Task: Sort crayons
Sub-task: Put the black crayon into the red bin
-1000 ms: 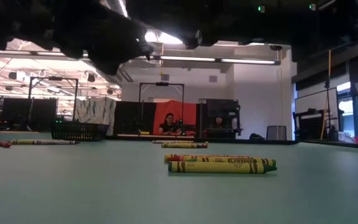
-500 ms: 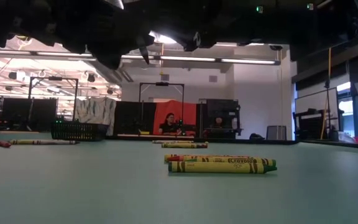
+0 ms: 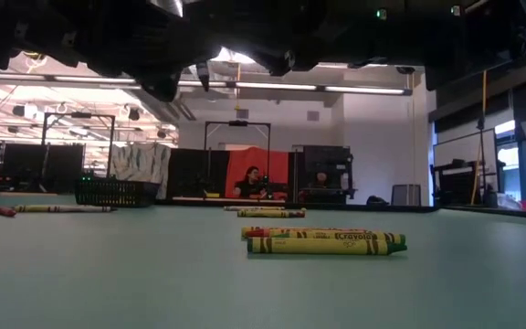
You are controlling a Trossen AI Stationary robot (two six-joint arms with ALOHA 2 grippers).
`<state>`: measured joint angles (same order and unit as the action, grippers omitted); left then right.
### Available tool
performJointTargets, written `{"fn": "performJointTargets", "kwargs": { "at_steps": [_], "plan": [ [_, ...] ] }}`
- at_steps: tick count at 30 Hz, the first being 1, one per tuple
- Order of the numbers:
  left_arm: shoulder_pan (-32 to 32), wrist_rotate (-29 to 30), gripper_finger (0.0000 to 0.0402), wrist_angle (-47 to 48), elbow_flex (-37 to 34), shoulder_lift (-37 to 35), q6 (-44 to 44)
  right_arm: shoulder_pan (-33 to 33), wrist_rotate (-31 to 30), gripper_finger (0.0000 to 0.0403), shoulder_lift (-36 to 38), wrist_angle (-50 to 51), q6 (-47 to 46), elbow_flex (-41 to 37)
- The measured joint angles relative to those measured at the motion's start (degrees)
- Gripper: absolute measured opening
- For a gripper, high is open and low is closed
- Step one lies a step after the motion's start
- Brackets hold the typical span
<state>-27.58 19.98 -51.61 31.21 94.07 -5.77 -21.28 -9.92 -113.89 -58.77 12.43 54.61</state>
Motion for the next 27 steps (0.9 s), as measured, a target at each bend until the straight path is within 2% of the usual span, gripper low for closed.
{"fn": "performJointTargets", "kwargs": {
  "at_steps": [4, 8, 13, 18, 23, 27],
  "plan": [
    [-0.68, 0.48, 0.0006, 2.71, 0.01, -0.14, -0.24, -1.39, -1.04, 0.0135, 1.51, 1.25, 2.86, -0.07],
    [-2.56, 1.25, 0.0005, 10.07, 1.09, -2.97, -1.65, -3.89, -5.63, 0.0171, 4.91, 8.04, 7.24, -0.07],
    [-5.65, 3.42, 0.0005, 37.34, 8.86, -7.52, -7.5, -6.52, -11.47, 0.0183, 8.44, 17.68, 7.8, -0.07],
    [-9.06, 0.0, 0.0005, 67.97, 21.06, -7.9, -17.58, -6.41, -11.82, 0.0183, 8.02, 22.32, 5.75, -0.07],
    [-12.98, -5.9, 0.0005, 85.49, 29.12, -7.9, -31.12, -5.12, -11.4, 0.0184, 7.85, 22.83, 4.45, -0.07],
    [-16.92, -13.59, 0.0005, 90.64, 32.0, -7.9, -43.62, -4.83, -9.03, 0.0184, 7.85, 23.99, 3.17, -0.07]
  ]
}}
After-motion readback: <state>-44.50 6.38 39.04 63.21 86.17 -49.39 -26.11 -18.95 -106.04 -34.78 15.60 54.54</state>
